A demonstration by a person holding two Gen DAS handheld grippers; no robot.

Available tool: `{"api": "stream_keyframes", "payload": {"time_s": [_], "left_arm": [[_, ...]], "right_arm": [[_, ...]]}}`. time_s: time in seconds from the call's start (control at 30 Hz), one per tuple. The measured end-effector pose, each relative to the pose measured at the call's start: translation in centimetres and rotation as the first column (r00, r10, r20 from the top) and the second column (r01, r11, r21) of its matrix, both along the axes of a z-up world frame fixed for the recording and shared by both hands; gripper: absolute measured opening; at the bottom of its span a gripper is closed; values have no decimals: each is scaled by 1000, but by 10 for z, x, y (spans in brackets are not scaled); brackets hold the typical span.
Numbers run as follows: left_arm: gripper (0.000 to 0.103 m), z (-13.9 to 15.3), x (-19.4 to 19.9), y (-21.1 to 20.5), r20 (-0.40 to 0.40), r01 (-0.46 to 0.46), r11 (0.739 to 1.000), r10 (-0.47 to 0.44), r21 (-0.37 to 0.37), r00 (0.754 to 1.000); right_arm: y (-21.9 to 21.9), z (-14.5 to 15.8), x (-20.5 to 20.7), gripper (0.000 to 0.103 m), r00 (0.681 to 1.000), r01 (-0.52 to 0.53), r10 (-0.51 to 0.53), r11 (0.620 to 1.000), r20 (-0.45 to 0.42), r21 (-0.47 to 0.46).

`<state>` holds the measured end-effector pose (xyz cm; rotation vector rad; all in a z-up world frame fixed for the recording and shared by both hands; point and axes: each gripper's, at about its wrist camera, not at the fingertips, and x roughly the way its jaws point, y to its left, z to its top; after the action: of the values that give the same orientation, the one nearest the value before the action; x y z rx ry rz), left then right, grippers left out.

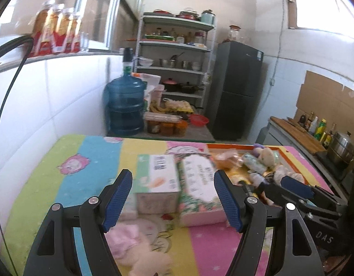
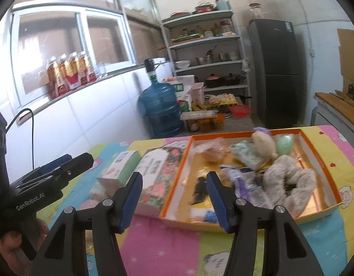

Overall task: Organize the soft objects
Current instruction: 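Move both grippers away from the box toward the tissue packs and pink-hatted bear, then grasp the green 'Flower' tissue pack with the left gripper while the right grasps the pink-hatted bear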

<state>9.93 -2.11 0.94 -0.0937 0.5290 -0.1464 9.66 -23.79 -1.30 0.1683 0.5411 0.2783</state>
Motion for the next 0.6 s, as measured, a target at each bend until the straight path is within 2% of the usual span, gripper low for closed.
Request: {"api": "stream_keyframes", "payload": {"time_s": [0.3,0.6], "left_arm": [[75,-11,-10,64,3,-94,995,94,-12,996],[75,-24,-14,102,-6,-119,992,119,-42,993]], "right_arm": [[66,-11,0,57,989,-144,143,989,-41,-26],[130,-31,5,57,955,-281,276,959,-108,-30]]}}
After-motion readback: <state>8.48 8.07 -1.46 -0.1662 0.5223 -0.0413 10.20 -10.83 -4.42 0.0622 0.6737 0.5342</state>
